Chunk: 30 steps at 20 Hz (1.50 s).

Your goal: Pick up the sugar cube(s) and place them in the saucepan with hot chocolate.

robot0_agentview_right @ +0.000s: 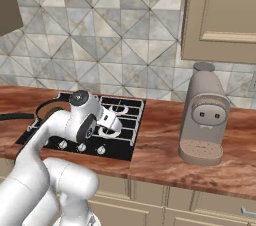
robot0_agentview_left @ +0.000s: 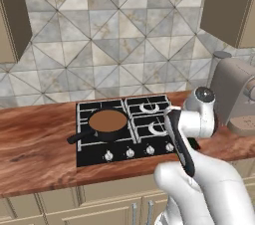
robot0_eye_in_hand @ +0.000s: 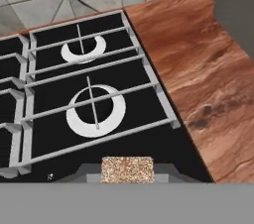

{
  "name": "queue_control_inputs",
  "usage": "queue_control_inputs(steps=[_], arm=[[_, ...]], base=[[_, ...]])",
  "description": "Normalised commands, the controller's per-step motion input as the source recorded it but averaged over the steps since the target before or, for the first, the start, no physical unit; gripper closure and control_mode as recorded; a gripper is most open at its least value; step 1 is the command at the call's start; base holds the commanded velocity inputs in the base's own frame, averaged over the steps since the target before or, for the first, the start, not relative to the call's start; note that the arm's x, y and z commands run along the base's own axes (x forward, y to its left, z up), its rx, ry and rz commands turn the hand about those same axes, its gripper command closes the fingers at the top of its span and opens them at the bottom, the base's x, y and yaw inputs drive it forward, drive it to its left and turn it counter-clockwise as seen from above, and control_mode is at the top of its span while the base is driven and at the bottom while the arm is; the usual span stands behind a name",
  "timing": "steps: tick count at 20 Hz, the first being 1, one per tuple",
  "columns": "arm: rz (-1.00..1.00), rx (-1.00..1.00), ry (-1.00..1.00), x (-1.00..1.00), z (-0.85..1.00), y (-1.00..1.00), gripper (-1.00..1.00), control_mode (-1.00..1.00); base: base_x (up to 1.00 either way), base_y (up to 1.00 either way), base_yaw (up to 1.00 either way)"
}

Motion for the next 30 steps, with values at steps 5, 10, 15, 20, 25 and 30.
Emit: queue_control_inputs(steps=[5,10,15,20,25,30], arm=[[0.25,0.02,-0.02,0.70,0.00,0.98,1.00,-1.00],[0.29,0.01,0.00,0.70,0.00,0.67,1.00,-1.00],[0.23,0.00,0.00,0.29,0.00,0.79,1.00,-1.00],[0.04,-0.11,0.07,0.16,0.09,0.63,1.00,-1.00],[0.00,-0.17,0.05,0.19,0.11,0.51,1.00,-1.00],[0.01,-0.03,0.00,0.00,0.20,0.36,1.00,-1.00]], base=[[0.00,0.00,0.00],[0.00,0.00,0.00],[0.00,0.00,0.00],[0.00,0.00,0.00],[0.00,0.00,0.00],[0.00,0.00,0.00]])
